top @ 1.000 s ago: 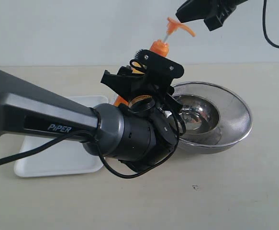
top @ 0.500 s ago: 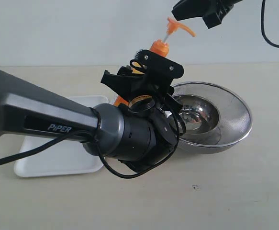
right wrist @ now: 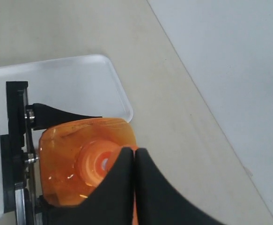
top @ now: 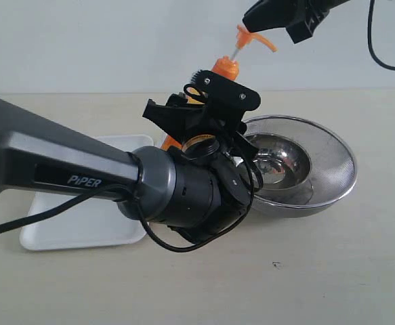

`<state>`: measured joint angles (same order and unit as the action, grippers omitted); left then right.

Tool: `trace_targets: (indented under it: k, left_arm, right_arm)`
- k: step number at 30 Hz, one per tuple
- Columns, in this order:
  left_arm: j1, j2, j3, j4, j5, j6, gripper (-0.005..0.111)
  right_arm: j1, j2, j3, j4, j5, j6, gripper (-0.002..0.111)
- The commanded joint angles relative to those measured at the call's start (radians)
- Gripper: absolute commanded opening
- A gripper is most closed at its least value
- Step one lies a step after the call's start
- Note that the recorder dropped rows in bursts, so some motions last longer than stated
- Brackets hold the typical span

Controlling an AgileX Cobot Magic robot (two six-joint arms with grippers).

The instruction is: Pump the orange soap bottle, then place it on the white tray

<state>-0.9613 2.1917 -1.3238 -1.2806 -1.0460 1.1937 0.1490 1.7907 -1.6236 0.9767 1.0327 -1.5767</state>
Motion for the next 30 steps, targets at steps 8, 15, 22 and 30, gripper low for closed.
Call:
trace_targets:
  k: [8, 15, 22, 30]
  left_arm:
    - [-0.004, -0.015, -0.014, 0.061, -0.053, 0.012, 0.005]
    - [-0.004, -0.015, -0.014, 0.061, -0.053, 0.012, 0.005]
    - [-0.004, -0.015, -0.014, 0.061, -0.053, 0.012, 0.005]
    - [-0.004, -0.015, -0.014, 0.061, -0.053, 0.012, 0.005]
  right_arm:
    - [0.000, 0.035, -0.004, -0.035, 0.052, 0.021, 0.000]
    - [0.000, 0.035, -0.004, -0.063, 0.068, 0.042, 0.000]
    - [0.000, 0.035, -0.004, -0.070, 0.075, 0.054, 0.000]
    - [0.000, 0.035, -0.004, -0.072, 0.093, 0.056, 0.000]
